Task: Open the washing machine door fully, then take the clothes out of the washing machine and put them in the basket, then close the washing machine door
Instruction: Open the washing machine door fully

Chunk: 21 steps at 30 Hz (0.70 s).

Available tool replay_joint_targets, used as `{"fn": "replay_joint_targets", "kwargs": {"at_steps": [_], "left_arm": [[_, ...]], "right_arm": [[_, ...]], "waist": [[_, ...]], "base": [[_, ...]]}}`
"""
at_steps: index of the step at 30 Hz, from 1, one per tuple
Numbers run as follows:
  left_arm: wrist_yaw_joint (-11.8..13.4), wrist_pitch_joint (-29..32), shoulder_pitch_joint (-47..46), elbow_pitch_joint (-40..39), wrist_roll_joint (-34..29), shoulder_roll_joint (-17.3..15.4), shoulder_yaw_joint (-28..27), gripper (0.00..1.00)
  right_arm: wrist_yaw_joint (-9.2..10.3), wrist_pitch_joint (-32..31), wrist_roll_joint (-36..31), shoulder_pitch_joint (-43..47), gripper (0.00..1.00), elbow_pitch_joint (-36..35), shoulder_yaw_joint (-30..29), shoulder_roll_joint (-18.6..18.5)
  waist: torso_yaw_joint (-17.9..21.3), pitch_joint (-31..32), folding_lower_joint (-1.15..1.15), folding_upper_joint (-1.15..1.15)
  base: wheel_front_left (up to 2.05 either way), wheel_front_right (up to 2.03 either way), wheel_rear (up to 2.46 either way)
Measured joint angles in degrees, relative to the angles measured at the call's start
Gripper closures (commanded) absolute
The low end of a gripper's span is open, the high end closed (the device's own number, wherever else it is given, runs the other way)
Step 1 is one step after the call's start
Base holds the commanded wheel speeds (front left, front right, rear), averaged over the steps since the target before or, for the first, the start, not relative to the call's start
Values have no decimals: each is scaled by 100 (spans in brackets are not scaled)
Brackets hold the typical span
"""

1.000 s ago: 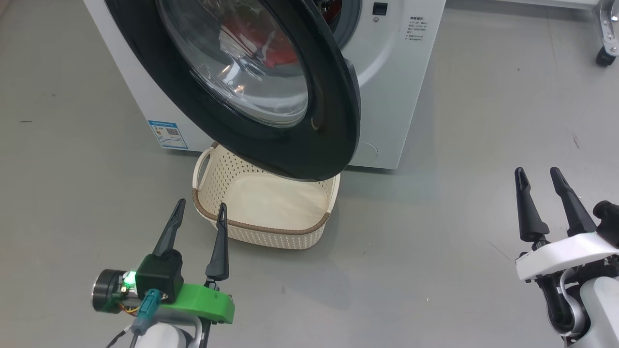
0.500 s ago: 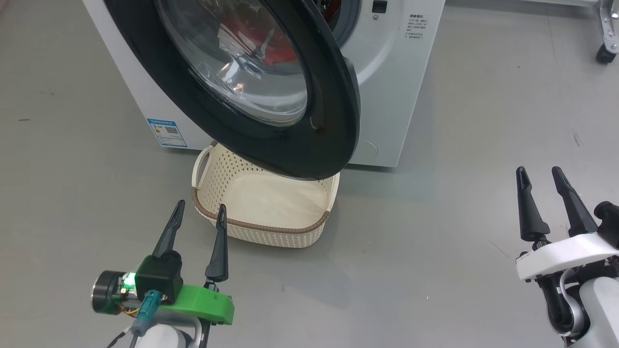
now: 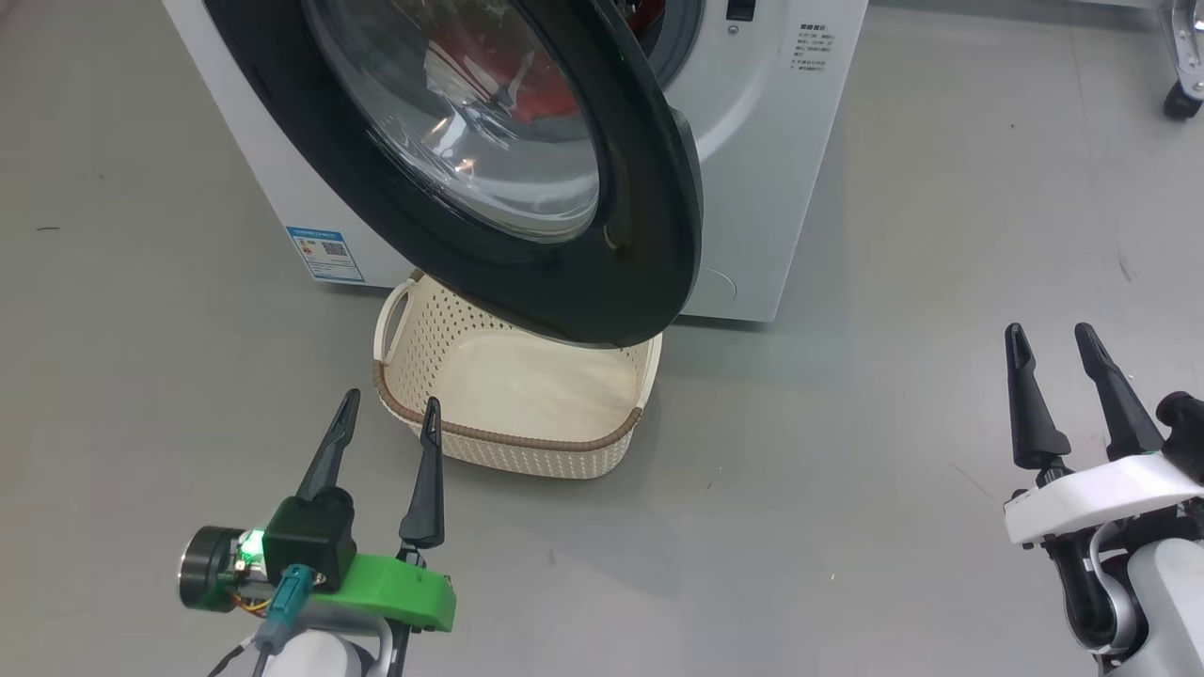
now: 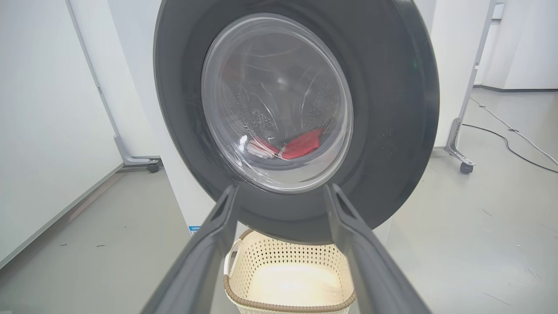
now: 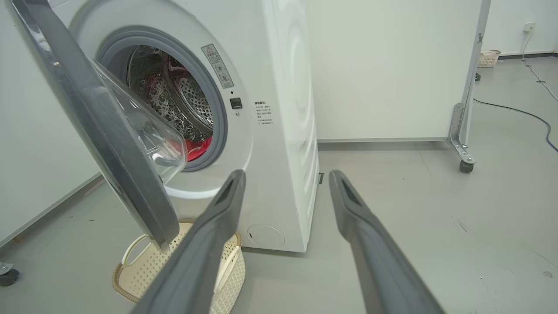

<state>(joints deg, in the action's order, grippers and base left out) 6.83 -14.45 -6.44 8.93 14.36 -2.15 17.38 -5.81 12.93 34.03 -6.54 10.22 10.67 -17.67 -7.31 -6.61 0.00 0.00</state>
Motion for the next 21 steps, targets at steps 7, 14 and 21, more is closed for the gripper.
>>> {"fn": "replay_joint_targets", "kwargs": {"at_steps": [7,14,21], "left_arm": [[0,0,0,-38,0,-1,54,0],[0,0,-10,-90,0,-2,215,0],[0,0,-102,-180,0,-3,359,0]], "right_arm": [[-1,1,-43,-5,0,-97,-10,-85],[-14,-79,-176,-250,0,-238,57,-281],[-63,-304,-57,-807,0,-398,30,-436]], "waist": [[-14,-78,0,0],[-56,-272,0,0],[-157,-520,0,0]], "base": [[0,0,0],[0,0,0],[0,0,0]]}}
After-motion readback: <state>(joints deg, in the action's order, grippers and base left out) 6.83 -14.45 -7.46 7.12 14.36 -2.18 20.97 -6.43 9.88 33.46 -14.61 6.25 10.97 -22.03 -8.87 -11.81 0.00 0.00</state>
